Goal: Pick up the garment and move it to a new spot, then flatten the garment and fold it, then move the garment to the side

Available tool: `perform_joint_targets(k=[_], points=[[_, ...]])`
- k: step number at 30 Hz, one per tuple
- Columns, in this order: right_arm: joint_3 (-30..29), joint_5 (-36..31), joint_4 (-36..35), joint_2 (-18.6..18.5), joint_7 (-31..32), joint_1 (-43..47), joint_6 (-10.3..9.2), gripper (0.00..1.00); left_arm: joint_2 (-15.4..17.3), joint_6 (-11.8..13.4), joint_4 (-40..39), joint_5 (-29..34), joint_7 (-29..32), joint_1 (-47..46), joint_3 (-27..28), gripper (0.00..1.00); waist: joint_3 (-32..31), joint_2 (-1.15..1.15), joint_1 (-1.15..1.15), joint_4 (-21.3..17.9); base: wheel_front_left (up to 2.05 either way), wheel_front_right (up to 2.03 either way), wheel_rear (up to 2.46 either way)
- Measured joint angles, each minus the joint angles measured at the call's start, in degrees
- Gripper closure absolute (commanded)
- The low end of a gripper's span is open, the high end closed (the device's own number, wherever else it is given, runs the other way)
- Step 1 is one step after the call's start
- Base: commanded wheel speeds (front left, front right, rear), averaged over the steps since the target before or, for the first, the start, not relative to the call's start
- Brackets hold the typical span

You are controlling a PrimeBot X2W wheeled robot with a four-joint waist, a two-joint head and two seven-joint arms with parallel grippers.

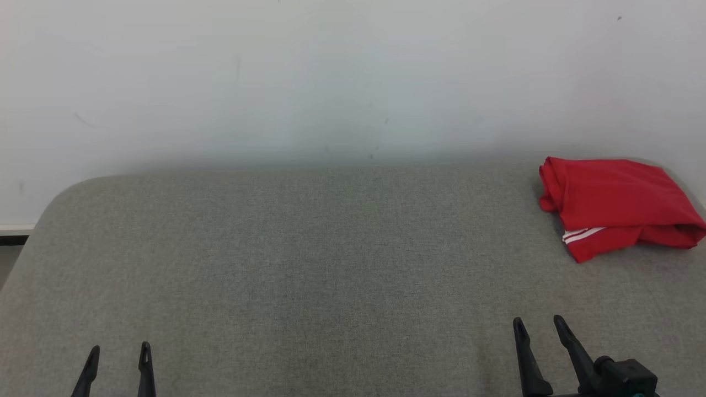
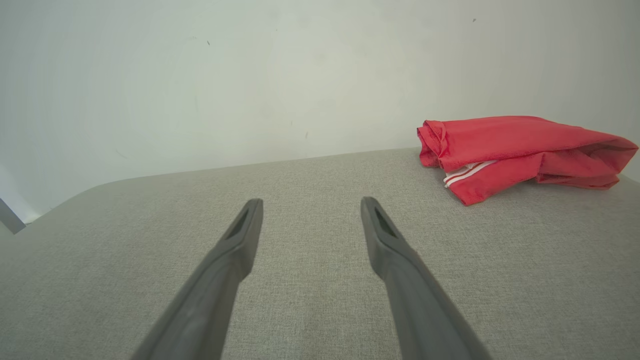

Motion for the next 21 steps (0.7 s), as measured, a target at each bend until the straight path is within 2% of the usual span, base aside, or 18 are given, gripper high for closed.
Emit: perform_joint_targets(k=[3, 4, 11, 21], points=[[0.13, 0.07, 0.16, 0.00, -0.02, -0.13, 0.00, 0.00, 0.14, 0.04, -0.03, -0.08, 0.02, 0.03, -0.08, 0.00, 0.08, 0.00, 0.00, -0.15, 0.00, 0.00, 0.00], [0.15, 0.22, 0.22, 0.00, -0.02, -0.17, 0.00, 1.00, 0.15, 0.05, -0.03, -0.09, 0.09, 0.04, -0.14, 1.00, 0.11, 0.00, 0.00, -0.18, 0.00, 0.00, 0.00], [0.14, 1.20, 3.96, 0.13, 0.53, 1.24, 0.00, 1.00, -2.04, -0.10, 3.48, -0.59, 0.60, 0.80, -0.76, 1.00, 0.16, 0.00, 0.00, -0.19, 0.00, 0.00, 0.00], [-0.38, 11.93, 4.94, 0.29, 2.15, 0.02, 0.00, 1.00, -3.42, -1.48, 4.37, -10.94, 3.12, -0.14, 0.40, 1.00, 0.49, 0.01, 0.01, -0.18, 0.00, 0.00, 0.00]])
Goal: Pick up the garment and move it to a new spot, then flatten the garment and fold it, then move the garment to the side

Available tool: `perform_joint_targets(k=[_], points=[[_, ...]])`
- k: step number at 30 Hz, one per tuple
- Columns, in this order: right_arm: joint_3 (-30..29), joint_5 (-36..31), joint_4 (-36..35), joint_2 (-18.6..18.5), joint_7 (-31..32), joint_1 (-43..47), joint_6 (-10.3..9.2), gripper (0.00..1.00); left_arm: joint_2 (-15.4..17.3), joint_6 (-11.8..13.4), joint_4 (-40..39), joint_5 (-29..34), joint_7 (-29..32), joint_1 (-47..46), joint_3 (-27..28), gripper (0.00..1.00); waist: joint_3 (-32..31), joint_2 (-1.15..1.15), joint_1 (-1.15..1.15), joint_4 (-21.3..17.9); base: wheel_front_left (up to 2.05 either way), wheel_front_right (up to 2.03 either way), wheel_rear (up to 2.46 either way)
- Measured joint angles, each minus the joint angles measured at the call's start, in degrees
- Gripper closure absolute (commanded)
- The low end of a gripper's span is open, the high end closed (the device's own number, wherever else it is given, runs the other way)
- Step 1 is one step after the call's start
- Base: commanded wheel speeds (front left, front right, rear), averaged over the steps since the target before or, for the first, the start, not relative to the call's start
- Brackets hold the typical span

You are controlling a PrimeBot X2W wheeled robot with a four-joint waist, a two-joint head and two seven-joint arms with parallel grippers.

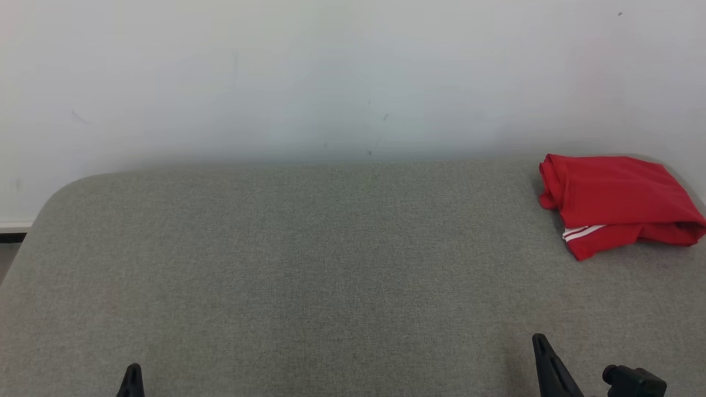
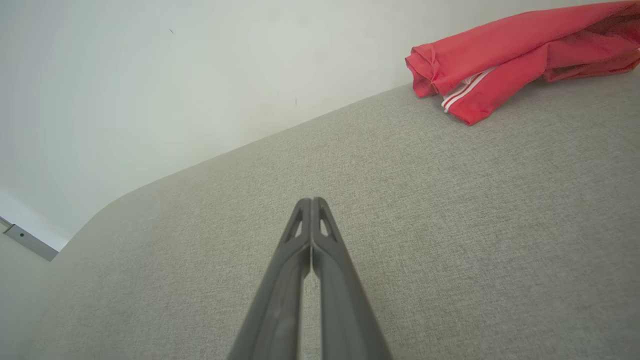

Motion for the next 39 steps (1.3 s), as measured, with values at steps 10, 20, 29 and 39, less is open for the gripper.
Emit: perform_joint_targets(k=[10, 20, 29, 39], points=[[-0.51, 9.77, 0.81, 0.16, 1.47, -1.90, 0.00, 1.00, -1.22, -1.08, 0.62, -9.42, 2.21, -1.58, 1.04, 1.00, 0.32, 0.00, 0.00, 0.01, 0.00, 0.00, 0.00], [-0.92, 18.40, 1.54, 0.31, 2.83, -3.50, 0.00, 1.00, -2.41, -2.11, 1.19, -17.53, 4.27, -3.16, 2.03, 1.00, 0.65, 0.00, 0.00, 0.03, 0.00, 0.00, 0.00], [-1.29, 25.43, 2.15, 0.40, 3.98, -4.83, 0.00, 1.00, -3.33, -3.09, 1.70, -24.25, 5.99, -4.41, 2.82, 1.00, 0.93, 0.00, 0.00, 0.04, 0.00, 0.00, 0.00], [-1.74, 33.17, 2.86, 0.53, 5.08, -6.39, 0.00, 1.00, -4.35, -4.01, 2.29, -31.59, 7.79, -5.83, 3.71, 1.00, 1.29, 0.00, 0.00, 0.05, 0.00, 0.00, 0.00]])
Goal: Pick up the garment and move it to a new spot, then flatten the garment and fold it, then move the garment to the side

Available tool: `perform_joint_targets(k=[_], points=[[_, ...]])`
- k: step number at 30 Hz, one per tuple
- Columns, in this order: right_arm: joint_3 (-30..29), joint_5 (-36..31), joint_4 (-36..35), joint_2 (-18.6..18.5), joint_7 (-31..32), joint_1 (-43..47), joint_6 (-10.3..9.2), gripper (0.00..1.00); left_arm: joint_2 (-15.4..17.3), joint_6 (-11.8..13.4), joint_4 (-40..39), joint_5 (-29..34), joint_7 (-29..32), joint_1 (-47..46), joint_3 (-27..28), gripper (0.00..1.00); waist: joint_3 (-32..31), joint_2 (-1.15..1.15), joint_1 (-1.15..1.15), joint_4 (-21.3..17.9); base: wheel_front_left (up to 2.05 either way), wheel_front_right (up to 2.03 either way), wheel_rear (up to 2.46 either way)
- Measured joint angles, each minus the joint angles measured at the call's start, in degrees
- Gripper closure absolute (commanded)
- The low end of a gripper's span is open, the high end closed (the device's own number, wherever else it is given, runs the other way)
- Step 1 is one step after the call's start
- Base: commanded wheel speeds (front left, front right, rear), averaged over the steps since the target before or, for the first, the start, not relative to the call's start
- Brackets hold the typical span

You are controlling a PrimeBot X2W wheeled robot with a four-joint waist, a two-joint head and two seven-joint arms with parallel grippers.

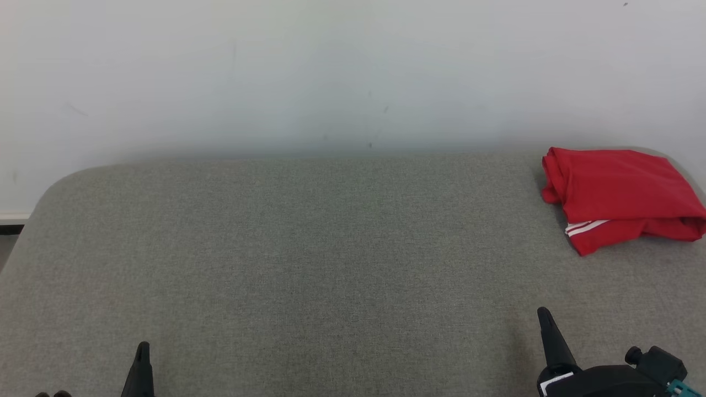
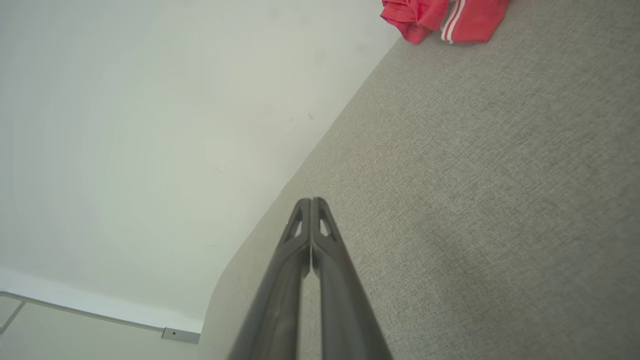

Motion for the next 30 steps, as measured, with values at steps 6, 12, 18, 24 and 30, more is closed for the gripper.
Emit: perform_joint_targets(k=[6, 12, 18, 24, 30], points=[[-0.16, 3.86, 0.31, 0.09, 0.70, -0.70, 0.00, 1.00, -0.54, -0.35, 0.24, -3.69, 0.80, -0.68, 0.46, 1.00, 0.19, -0.01, 0.00, 0.01, 0.00, 0.00, 0.00], [-0.43, 7.56, 0.65, 0.13, 1.33, -1.47, 0.00, 1.00, -1.10, -0.66, 0.54, -7.19, 1.77, -1.30, 0.89, 1.00, 0.38, 0.00, -0.01, 0.02, 0.00, 0.00, 0.00], [-0.62, 11.03, 0.99, 0.20, 1.91, -2.10, 0.00, 1.00, -1.51, -1.16, 0.77, -10.55, 2.65, -2.03, 1.30, 1.00, 0.58, 0.00, -0.01, 0.02, 0.00, 0.00, 0.00], [-0.76, 13.95, 1.21, 0.26, 2.37, -2.71, 0.00, 1.00, -1.89, -1.60, 0.99, -13.28, 3.23, -2.49, 1.62, 1.00, 0.74, 0.00, 0.00, 0.03, 0.00, 0.00, 0.00], [-0.92, 17.14, 1.52, 0.32, 2.86, -3.26, 0.00, 1.00, -2.30, -2.08, 1.20, -16.29, 4.00, -3.12, 1.99, 1.00, 0.93, 0.00, 0.00, 0.04, 0.00, 0.00, 0.00]])
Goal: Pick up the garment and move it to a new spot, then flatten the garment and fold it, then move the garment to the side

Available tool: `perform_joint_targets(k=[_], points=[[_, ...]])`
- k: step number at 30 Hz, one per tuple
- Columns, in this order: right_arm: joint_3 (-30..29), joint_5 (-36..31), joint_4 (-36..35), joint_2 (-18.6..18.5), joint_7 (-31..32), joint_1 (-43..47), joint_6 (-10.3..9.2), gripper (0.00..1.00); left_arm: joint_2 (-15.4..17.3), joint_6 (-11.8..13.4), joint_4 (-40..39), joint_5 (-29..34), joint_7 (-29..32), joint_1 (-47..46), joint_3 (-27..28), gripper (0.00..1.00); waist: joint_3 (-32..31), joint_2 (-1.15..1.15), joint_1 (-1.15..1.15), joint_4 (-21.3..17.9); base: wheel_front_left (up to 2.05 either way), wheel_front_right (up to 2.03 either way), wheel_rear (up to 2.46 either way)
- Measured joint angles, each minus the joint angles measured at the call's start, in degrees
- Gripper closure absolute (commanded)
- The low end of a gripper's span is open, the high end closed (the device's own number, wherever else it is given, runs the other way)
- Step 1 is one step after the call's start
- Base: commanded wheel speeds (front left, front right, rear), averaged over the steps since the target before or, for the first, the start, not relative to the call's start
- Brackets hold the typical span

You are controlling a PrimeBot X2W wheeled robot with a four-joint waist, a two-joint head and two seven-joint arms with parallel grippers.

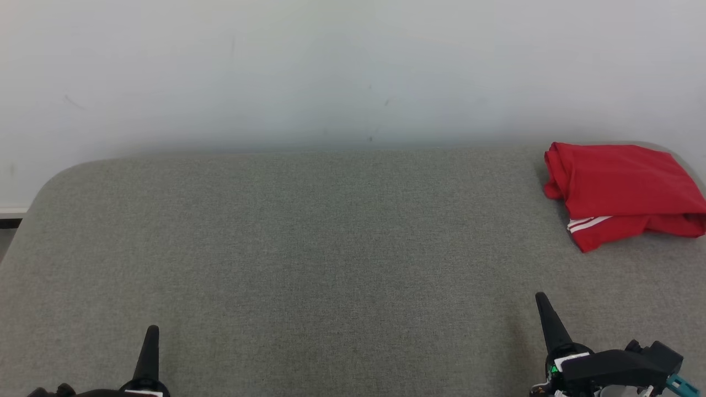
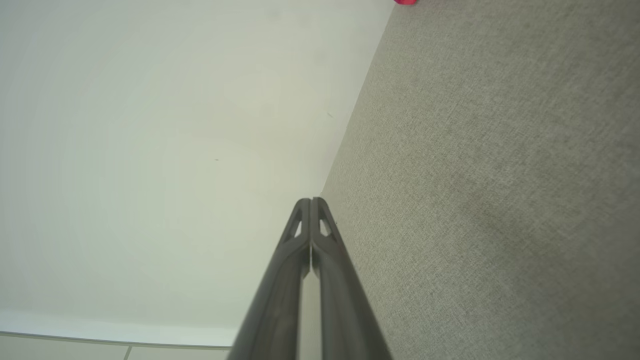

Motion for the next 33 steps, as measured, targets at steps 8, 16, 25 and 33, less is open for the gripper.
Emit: perform_joint_targets(k=[8, 16, 25, 33], points=[[-0.20, 3.96, 0.35, 0.08, 0.59, -0.81, 0.00, 1.00, -0.60, -0.52, 0.26, -3.80, 0.96, -0.65, 0.43, 1.00, 0.26, 0.00, 0.00, 0.01, 0.00, 0.00, 0.00], [-0.42, 7.66, 0.62, 0.13, 1.13, -1.60, -0.01, 1.00, -1.09, -0.96, 0.56, -7.39, 1.76, -1.35, 0.87, 1.00, 0.51, 0.00, 0.00, 0.02, 0.00, 0.00, 0.00], [-0.59, 11.55, 0.99, 0.19, 1.68, -2.31, -0.01, 1.00, -1.57, -1.48, 0.81, -11.04, 2.75, -2.10, 1.32, 1.00, 0.80, 0.00, 0.00, 0.03, 0.00, 0.00, 0.00], [-0.80, 14.86, 1.26, 0.24, 2.31, -2.96, -0.01, 1.00, -2.04, -1.62, 1.03, -14.11, 3.53, -2.71, 1.70, 1.00, 1.06, 0.00, 0.00, 0.04, 0.00, 0.00, 0.00]])
